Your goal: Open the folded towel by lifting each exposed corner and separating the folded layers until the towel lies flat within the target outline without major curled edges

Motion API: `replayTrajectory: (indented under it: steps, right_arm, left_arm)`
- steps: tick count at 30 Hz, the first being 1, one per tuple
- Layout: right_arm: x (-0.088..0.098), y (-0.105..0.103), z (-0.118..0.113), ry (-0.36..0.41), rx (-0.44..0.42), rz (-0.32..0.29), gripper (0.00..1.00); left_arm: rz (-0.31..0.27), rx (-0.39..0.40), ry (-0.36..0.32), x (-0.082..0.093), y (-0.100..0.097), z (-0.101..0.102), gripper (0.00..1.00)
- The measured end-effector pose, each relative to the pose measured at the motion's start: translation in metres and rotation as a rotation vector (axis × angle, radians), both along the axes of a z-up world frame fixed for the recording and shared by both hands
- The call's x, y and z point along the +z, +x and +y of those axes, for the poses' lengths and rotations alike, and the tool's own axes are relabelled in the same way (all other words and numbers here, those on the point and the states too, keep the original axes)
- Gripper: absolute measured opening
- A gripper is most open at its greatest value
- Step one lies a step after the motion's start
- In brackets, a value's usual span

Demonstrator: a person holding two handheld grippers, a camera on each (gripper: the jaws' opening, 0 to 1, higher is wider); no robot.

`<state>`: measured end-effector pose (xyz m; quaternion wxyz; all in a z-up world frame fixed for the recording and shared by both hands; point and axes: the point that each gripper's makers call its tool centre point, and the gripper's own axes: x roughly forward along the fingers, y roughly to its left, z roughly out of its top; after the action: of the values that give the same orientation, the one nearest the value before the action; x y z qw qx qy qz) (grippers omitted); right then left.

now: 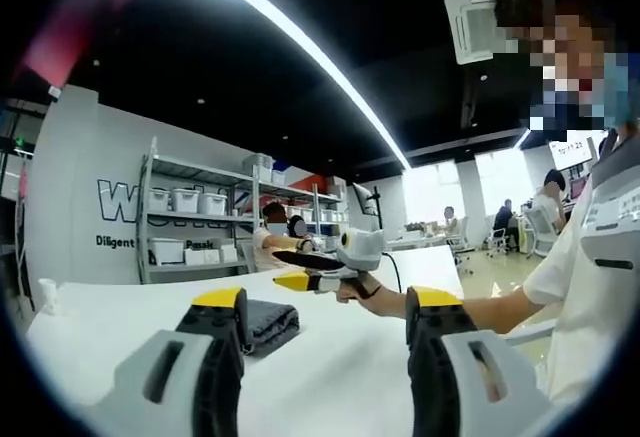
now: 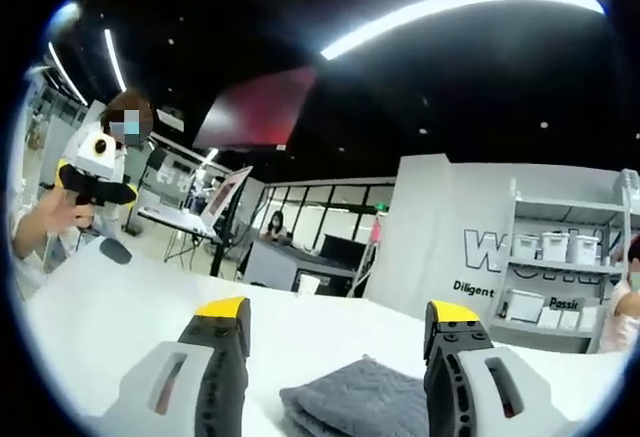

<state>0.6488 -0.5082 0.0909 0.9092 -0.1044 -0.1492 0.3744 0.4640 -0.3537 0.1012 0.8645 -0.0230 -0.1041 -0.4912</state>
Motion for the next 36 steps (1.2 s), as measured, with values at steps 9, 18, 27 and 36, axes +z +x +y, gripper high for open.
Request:
replayTrajectory:
  steps: [9, 18, 27, 36]
  right_arm:
    - [-0.021, 0.009, 0.001, -0.069, -0.038, 0.026, 0.65]
    - [-0.041, 0.012, 0.012, -0.153, -0.044, 0.053, 0.60]
    - [-0.069, 0.017, 0.025, -0.174, -0.016, 0.155, 0.59]
    - [-0.083, 0.018, 0.027, -0.215, -0.018, 0.186, 0.59]
  left_arm:
    - [-0.005, -0.003, -0.006, 0.003, -0.003, 0.002, 0.64]
    - [-0.005, -0.001, -0.005, 0.003, -0.002, 0.002, 0.64]
    - [0.000, -0.005, -0.002, 0.002, -0.002, 0.001, 0.64]
    - [0.002, -0.006, 0.000, 0.002, -0.002, 0.000, 0.63]
